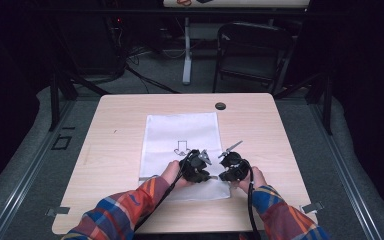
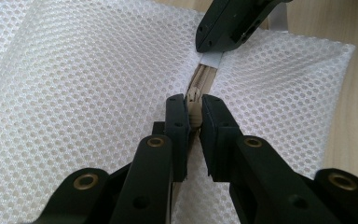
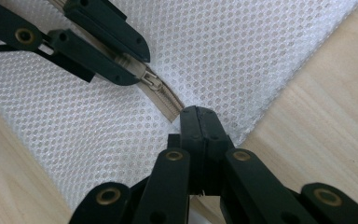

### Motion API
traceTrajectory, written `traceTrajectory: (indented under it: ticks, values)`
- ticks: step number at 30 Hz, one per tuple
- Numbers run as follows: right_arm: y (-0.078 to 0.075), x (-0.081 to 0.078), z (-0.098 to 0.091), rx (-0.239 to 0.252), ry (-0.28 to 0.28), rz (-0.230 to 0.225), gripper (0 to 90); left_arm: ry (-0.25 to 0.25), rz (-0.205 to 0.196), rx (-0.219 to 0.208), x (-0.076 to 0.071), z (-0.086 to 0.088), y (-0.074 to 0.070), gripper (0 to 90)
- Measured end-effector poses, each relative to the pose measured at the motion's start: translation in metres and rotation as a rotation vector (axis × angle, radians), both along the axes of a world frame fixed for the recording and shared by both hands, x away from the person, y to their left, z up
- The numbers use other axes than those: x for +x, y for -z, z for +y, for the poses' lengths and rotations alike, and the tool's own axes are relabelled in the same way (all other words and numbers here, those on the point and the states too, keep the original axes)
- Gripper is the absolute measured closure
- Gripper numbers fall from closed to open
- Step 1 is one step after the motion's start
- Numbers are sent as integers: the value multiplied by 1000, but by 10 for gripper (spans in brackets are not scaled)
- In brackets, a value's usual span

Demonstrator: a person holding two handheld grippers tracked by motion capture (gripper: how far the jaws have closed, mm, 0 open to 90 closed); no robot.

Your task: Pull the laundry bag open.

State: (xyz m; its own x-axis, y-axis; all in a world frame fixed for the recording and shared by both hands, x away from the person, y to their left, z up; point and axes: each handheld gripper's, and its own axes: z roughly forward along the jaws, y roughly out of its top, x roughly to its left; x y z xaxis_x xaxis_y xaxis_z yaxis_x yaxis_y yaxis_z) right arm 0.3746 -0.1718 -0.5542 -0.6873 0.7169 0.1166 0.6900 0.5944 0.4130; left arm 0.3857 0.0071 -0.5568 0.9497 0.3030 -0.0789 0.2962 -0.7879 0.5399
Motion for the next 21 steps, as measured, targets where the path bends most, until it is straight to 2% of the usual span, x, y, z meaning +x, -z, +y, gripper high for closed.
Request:
traceTrajectory:
  ticks: [8, 13, 21]
  values:
    - [-1, -1, 1, -21, -39, -15, 900, 3, 3, 5, -1, 6, -2, 815]
    - [0, -1, 1, -11, -37, -17, 900, 4, -2, 6, -2, 7, -3, 815]
    - [0, -1, 1, -12, -42, -24, 900, 2, 19, 3, -1, 15, -3, 814]
